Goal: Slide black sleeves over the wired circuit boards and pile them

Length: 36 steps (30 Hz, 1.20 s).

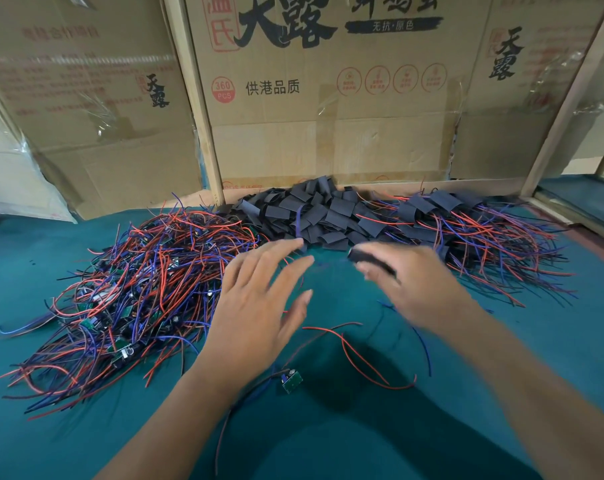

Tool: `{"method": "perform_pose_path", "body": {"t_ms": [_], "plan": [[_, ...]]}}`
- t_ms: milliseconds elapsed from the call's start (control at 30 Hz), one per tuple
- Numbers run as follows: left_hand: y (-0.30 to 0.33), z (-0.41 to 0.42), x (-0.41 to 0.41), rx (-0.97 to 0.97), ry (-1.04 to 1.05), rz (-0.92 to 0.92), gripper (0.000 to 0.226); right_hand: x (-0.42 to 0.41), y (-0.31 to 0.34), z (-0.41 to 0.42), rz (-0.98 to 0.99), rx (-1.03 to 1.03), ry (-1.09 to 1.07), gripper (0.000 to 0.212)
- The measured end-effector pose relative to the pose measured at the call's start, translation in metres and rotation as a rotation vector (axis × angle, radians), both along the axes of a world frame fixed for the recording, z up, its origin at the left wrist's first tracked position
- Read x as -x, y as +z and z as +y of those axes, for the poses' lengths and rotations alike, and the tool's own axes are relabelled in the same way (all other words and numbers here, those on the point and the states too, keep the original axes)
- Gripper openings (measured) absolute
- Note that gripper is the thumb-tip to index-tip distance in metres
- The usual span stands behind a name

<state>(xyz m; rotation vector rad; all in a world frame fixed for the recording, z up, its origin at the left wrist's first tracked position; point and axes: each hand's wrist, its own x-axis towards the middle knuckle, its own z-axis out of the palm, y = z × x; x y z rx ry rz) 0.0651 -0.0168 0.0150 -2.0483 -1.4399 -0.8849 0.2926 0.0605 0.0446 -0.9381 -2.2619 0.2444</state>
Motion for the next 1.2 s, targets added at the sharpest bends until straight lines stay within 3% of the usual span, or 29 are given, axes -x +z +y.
{"method": "perform_pose_path", "body": {"t_ms": [200, 267, 367, 467, 567, 633, 700, 833, 1000, 1133, 1200], "plan": [[-0.01, 0.004, -0.004, 0.146, -0.076, 0.038, 0.032, -0.039, 0.068, 0.113, -0.237, -0.334, -0.571, 0.03], [-0.013, 0.004, -0.004, 0.187, -0.097, 0.034, 0.029, -0.051, 0.073, 0.15, -0.333, -0.28, -0.734, 0.025], [-0.014, 0.006, 0.001, 0.229, -0.085, 0.019, 0.028, -0.06, 0.052, 0.182, -0.503, 0.016, -0.816, 0.026], [-0.015, 0.007, 0.003, 0.267, -0.081, 0.029, 0.023, -0.06, 0.028, 0.189, -0.615, 0.208, -0.735, 0.046], [-0.017, 0.006, -0.003, 0.342, -0.087, 0.041, 0.02, -0.038, 0.026, 0.179, -0.619, 0.101, -0.775, 0.064], [-0.017, 0.007, -0.007, 0.391, -0.101, 0.017, 0.018, 0.001, 0.032, 0.153, -0.484, 0.01, -0.634, 0.052], [-0.016, 0.007, -0.009, 0.469, -0.1, -0.019, 0.021, 0.054, 0.035, 0.114, -0.329, 0.072, -0.364, 0.037], [-0.018, 0.005, -0.005, 0.569, -0.054, -0.017, 0.027, 0.152, 0.03, 0.048, -0.286, 0.16, 0.026, 0.027], [-0.022, 0.01, 0.004, 0.609, -0.038, -0.018, 0.031, 0.221, 0.049, 0.041, -0.132, 0.101, 0.102, 0.02], [-0.024, 0.012, 0.004, 0.591, -0.05, -0.008, 0.037, 0.246, 0.052, 0.06, -0.393, 0.206, 0.071, 0.018], [-0.022, 0.011, 0.002, 0.568, -0.06, -0.01, 0.048, 0.248, 0.051, 0.067, -0.331, 0.258, 0.058, 0.019]]}}
